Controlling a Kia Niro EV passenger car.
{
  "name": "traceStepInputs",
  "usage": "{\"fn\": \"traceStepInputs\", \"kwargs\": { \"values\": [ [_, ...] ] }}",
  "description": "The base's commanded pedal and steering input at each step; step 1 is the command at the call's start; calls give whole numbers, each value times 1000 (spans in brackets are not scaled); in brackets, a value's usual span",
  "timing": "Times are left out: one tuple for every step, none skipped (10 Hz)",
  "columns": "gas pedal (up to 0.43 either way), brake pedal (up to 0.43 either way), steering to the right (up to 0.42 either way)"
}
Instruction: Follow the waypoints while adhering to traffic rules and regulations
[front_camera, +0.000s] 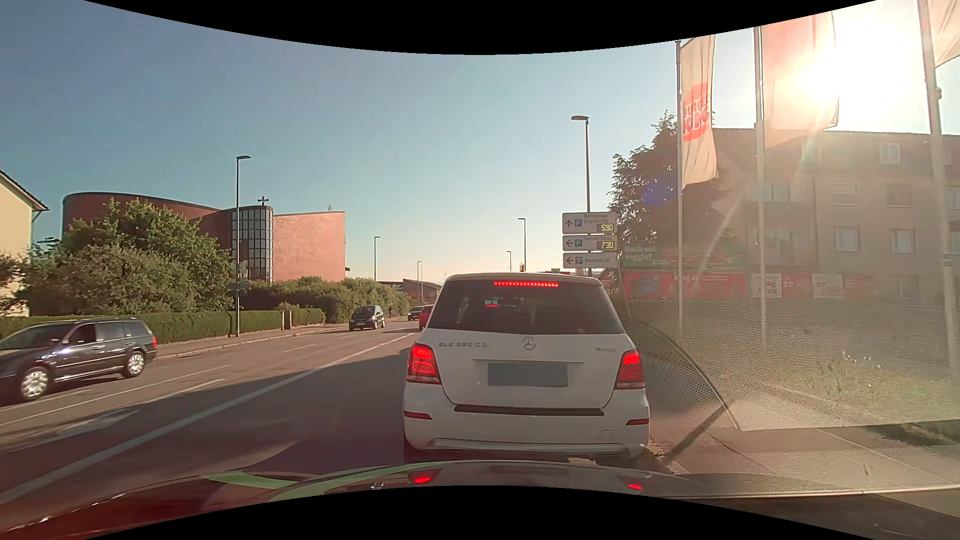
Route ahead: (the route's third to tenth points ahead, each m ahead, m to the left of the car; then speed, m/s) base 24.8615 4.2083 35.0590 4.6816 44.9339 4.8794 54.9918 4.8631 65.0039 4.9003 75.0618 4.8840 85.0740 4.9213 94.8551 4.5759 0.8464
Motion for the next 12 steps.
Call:
{"fn": "traceStepInputs", "kwargs": {
  "values": [
    [0, 268, -4],
    [0, 268, -4],
    [0, 268, -4],
    [0, 274, -4],
    [0, 274, -4],
    [0, 274, -4],
    [0, 274, -4],
    [0, 274, -3],
    [0, 274, -3],
    [0, 274, -3],
    [0, 274, -3],
    [0, 274, -3]
  ]
}}
